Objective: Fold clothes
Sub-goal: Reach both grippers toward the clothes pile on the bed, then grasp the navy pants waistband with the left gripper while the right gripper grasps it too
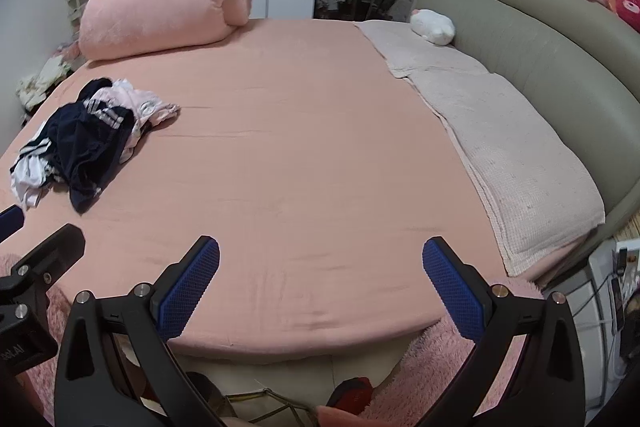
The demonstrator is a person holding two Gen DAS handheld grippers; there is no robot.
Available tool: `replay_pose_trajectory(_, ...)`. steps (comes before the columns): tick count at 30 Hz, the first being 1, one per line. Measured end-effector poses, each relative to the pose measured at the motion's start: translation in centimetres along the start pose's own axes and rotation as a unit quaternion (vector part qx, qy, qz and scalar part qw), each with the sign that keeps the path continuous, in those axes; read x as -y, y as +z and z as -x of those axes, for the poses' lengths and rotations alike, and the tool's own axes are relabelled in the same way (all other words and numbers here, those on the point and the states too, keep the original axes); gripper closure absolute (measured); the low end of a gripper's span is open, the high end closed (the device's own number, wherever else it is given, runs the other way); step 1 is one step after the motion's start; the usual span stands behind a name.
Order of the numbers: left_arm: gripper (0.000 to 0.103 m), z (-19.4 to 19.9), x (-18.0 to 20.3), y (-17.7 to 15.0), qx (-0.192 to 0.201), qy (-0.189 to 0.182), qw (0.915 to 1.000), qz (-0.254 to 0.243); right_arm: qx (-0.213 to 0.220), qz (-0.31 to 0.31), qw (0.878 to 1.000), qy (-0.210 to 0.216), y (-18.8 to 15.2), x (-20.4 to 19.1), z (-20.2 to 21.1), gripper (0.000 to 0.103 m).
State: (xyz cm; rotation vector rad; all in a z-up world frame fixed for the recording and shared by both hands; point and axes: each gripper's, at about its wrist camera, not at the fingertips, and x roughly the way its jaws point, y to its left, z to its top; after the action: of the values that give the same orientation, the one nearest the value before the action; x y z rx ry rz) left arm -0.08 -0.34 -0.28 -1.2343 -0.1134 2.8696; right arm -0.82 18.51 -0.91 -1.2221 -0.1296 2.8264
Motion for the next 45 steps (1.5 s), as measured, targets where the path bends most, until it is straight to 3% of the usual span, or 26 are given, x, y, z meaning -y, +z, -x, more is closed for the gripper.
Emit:
replay_pose_trajectory(8, 0.000, -2.1, -3.2, -1.1, -0.043, -0.039, 0.9952, 0.079, -0.017, 0.039, 0.997, 0.072, 0.4, -2.0, -1.6, 0.000)
replay_pose_trajectory(11, 0.000, -2.1, -6.1, -2.5, -0.040, -0.023, 0.9900, 0.133, -0.030, 0.052, 0.992, 0.109, -0.2, -3.5, -2.6, 0.002)
replay_pose_trajectory(13, 0.000, -2.2, -7.8, -2.6, -0.049, -0.035, 0.9850, 0.162, -0.040, 0.065, 0.989, 0.125, -0.1, -4.9, -3.3, 0.014)
replay_pose_trajectory(15, 0.000, -2.6, -10.1, -2.6, -0.047, -0.068, 0.9775, 0.194, -0.050, 0.078, 0.986, 0.141, 0.0, -6.4, -4.1, 0.047)
replay_pose_trajectory(16, 0.000, -2.8, -11.3, -2.5, -0.044, -0.085, 0.9728, 0.211, -0.052, 0.085, 0.984, 0.147, 0.1, -7.2, -4.4, 0.050)
replay_pose_trajectory(18, 0.001, -3.8, -14.3, -1.7, -0.049, -0.097, 0.9621, 0.250, -0.031, 0.105, 0.984, 0.142, 1.4, -9.2, -4.6, 0.049)
replay_pose_trajectory(19, 0.003, -4.6, -15.5, -1.0, -0.050, -0.072, 0.9637, 0.252, -0.021, 0.114, 0.983, 0.142, 2.0, -10.2, -4.7, 0.048)
replay_pose_trajectory(20, 0.012, -5.4, -16.8, -0.3, -0.051, -0.046, 0.9647, 0.254, -0.012, 0.121, 0.981, 0.151, 2.6, -11.2, -4.9, 0.047)
replay_pose_trajectory(21, 0.027, -6.2, -17.9, 0.3, -0.053, -0.024, 0.9650, 0.256, -0.005, 0.128, 0.979, 0.159, 3.2, -12.3, -5.1, 0.042)
replay_pose_trajectory(23, 0.047, -7.9, -19.1, 0.9, -0.062, 0.001, 0.9643, 0.257, -0.010, 0.135, 0.975, 0.175, 4.9, -13.6, -6.2, 0.031)
replay_pose_trajectory(28, 0.047, -11.9, -21.5, 1.4, -0.085, 0.029, 0.9622, 0.257, -0.030, 0.141, 0.969, 0.202, 7.0, -17.1, -9.1, 0.030)
replay_pose_trajectory(31, 0.047, -13.5, -22.8, 1.8, -0.081, 0.067, 0.9623, 0.251, -0.048, 0.143, 0.963, 0.223, 7.4, -19.9, -11.6, 0.030)
replay_pose_trajectory(33, 0.047, -14.9, -23.6, 2.2, -0.069, 0.061, 0.9633, 0.252, -0.058, 0.152, 0.958, 0.235, 7.6, -22.0, -13.4, 0.030)
replay_pose_trajectory(38, 0.045, -19.4, -25.2, 1.9, -0.092, 0.064, 0.9599, 0.257, -0.079, 0.157, 0.953, 0.247, 8.7, -26.7, -18.7, 0.031)
replay_pose_trajectory(40, 0.036, -20.8, -25.3, 1.8, -0.099, 0.051, 0.9595, 0.259, -0.087, 0.143, 0.954, 0.249, 9.6, -27.8, -20.8, 0.031)
replay_pose_trajectory(41, 0.027, -21.4, -25.2, 1.8, -0.102, 0.044, 0.9602, 0.256, -0.091, 0.135, 0.955, 0.249, 10.1, -28.3, -21.9, 0.031)
replay_pose_trajectory(45, 0.026, -23.0, -25.1, 2.3, -0.106, 0.028, 0.9622, 0.249, -0.118, 0.139, 0.948, 0.263, 10.8, -31.2, -25.4, 0.030)
